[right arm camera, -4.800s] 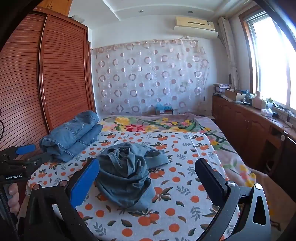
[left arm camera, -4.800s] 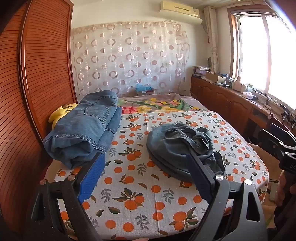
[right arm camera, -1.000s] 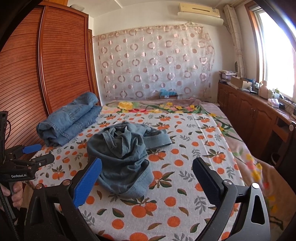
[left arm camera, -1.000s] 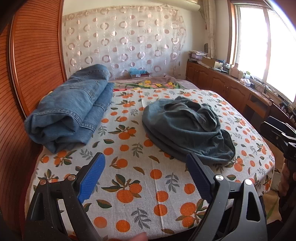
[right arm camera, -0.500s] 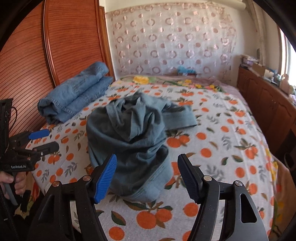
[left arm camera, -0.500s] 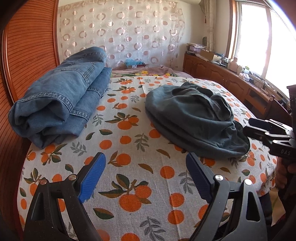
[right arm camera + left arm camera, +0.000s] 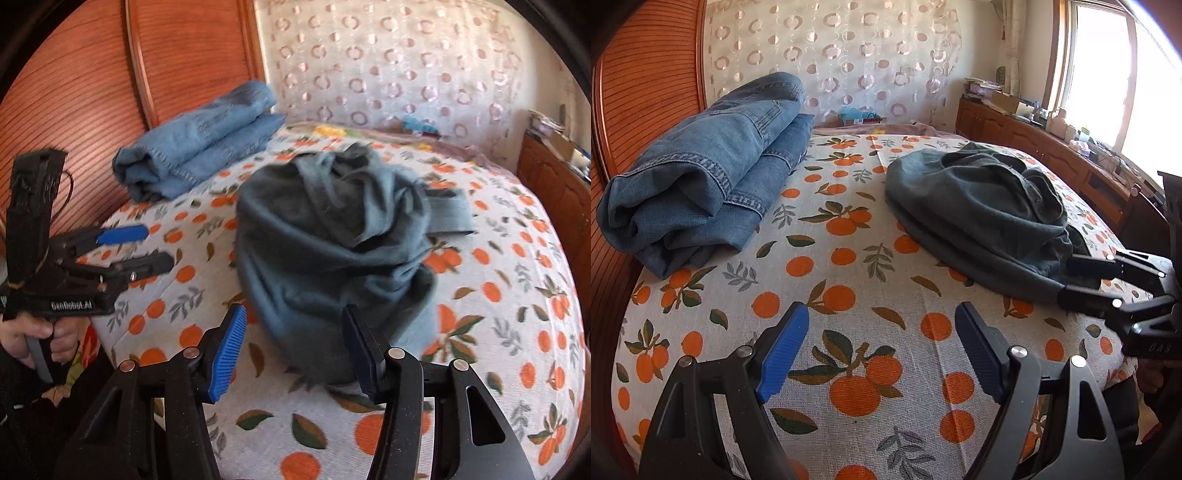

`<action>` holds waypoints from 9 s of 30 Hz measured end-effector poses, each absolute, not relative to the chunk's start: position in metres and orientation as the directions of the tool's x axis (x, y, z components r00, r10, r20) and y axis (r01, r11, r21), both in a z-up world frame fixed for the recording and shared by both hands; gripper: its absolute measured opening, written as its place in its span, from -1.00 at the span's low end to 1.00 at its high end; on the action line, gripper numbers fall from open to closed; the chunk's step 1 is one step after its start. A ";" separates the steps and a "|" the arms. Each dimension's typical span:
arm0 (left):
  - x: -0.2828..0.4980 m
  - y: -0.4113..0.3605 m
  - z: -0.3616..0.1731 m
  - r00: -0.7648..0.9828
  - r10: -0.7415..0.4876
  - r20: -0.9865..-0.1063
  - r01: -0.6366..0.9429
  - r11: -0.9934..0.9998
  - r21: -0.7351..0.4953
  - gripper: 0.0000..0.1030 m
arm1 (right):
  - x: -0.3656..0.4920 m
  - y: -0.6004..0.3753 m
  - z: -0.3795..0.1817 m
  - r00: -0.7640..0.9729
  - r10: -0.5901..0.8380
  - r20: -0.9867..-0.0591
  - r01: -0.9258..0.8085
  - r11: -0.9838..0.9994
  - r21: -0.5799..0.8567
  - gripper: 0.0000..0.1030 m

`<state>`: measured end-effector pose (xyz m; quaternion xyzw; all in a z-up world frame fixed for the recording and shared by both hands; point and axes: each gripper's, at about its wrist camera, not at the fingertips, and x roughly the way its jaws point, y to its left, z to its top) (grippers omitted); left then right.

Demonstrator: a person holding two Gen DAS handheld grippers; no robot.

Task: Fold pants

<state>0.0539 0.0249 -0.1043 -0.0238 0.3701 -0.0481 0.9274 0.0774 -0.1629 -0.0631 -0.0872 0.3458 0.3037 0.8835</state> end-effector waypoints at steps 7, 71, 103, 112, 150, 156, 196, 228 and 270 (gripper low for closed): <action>0.054 0.026 -0.104 0.721 -0.099 -0.686 0.067 0.995 -0.072 0.60 | 0.088 -0.170 -0.062 0.590 0.441 -0.676 -0.593 0.805 0.007 -0.93; 0.104 0.004 -0.093 0.707 -0.181 -0.684 0.183 0.981 -0.070 0.60 | 0.181 -0.237 -0.040 0.665 0.321 -0.674 -0.568 0.804 -0.178 -0.94; 0.145 -0.181 -0.086 0.483 -0.464 -0.743 0.544 0.824 -0.160 0.12 | 0.141 -0.454 -0.028 0.836 0.123 -0.534 -0.121 0.992 0.039 -0.94; 0.140 -0.189 -0.095 0.436 -0.490 -0.755 0.557 0.806 -0.202 -0.15 | 0.135 -0.454 -0.025 0.841 0.129 -0.525 -0.131 0.991 0.035 -0.94; 0.116 -0.011 0.059 0.807 -0.292 -0.513 0.312 0.949 -0.049 -0.89 | 0.134 -0.379 0.004 0.822 0.385 -0.420 -0.381 0.920 0.097 -0.94; 0.115 -0.016 0.013 0.748 -0.297 -0.594 0.336 0.941 -0.047 -0.89 | 0.151 -0.380 -0.035 0.782 0.323 -0.533 -0.347 0.936 0.058 -0.94; 0.082 0.023 -0.055 0.690 -0.282 -0.667 0.241 0.958 -0.155 -0.12 | 0.187 -0.268 -0.033 0.698 0.424 -0.578 -0.506 0.862 0.021 -0.96; 0.074 -0.028 -0.073 0.613 -0.355 -0.706 0.322 0.928 -0.187 -0.10 | 0.126 -0.400 -0.056 0.810 0.202 -0.551 -0.239 0.971 0.005 -0.30; 0.077 -0.066 -0.099 0.559 -0.337 -0.757 0.378 0.917 -0.128 -0.22 | 0.154 -0.457 -0.067 0.812 0.110 -0.573 -0.060 0.993 0.105 -0.90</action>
